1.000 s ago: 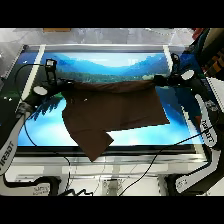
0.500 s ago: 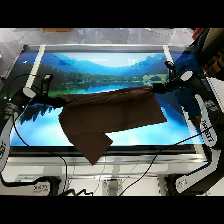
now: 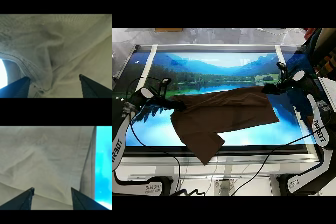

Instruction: Fold the clothes and pants, and hang the long-sleeved shirts on hangers.

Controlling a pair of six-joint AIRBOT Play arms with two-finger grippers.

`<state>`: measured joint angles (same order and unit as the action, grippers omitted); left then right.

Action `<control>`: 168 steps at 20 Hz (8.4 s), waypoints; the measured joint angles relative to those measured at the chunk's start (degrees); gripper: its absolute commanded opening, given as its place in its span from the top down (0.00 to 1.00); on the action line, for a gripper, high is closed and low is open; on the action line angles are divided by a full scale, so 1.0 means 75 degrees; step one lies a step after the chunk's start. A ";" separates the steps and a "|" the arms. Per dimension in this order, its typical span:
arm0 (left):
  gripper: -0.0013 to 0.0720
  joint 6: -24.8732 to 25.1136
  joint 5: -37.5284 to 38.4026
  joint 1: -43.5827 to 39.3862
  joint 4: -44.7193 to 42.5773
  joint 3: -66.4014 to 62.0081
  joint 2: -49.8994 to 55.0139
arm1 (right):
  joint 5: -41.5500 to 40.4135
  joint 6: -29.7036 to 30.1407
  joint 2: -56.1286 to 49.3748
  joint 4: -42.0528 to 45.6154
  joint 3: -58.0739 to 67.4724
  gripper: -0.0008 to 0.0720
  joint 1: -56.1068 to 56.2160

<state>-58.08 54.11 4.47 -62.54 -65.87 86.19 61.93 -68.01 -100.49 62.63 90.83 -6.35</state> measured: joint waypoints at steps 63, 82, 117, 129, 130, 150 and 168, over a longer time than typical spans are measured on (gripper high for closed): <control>0.04 -0.1690 0.1186 -0.0898 0.1568 0.6003 -0.4138 | 0.1195 0.1434 0.0154 -0.2684 -0.4095 0.97 -0.3060; 0.97 -0.1396 0.0169 -0.1271 0.1008 0.5418 -0.4199 | 0.1501 0.1690 0.0740 -0.2769 -0.4097 0.97 -0.3034; 0.97 -0.0930 -0.5823 -0.0740 0.0915 0.0332 0.0318 | -0.6202 0.0341 0.0230 -0.5339 -0.2139 0.97 0.0761; 0.02 -0.0909 -0.6679 -0.1107 0.0947 0.0297 0.0711 | -0.6502 0.0341 -0.0452 -0.5304 -0.1708 0.04 0.1049; 0.02 -0.0912 -0.6697 -0.1090 0.0947 0.0297 0.0673 | -0.6432 0.0341 -0.0446 -0.5281 -0.1705 0.05 0.1040; 0.02 0.0017 0.0189 0.2157 0.2932 -0.0650 0.1614 | -0.3602 0.0367 0.0277 -0.3430 -0.1684 0.05 0.0242; 0.97 0.2040 -0.0522 0.0670 0.4928 -0.0927 0.2547 | -0.3212 0.0361 0.0280 -0.3552 -0.1638 0.68 0.0236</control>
<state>-42.78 50.19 9.50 -25.58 -72.82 105.30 37.85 -65.30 -98.39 35.99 78.54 -4.58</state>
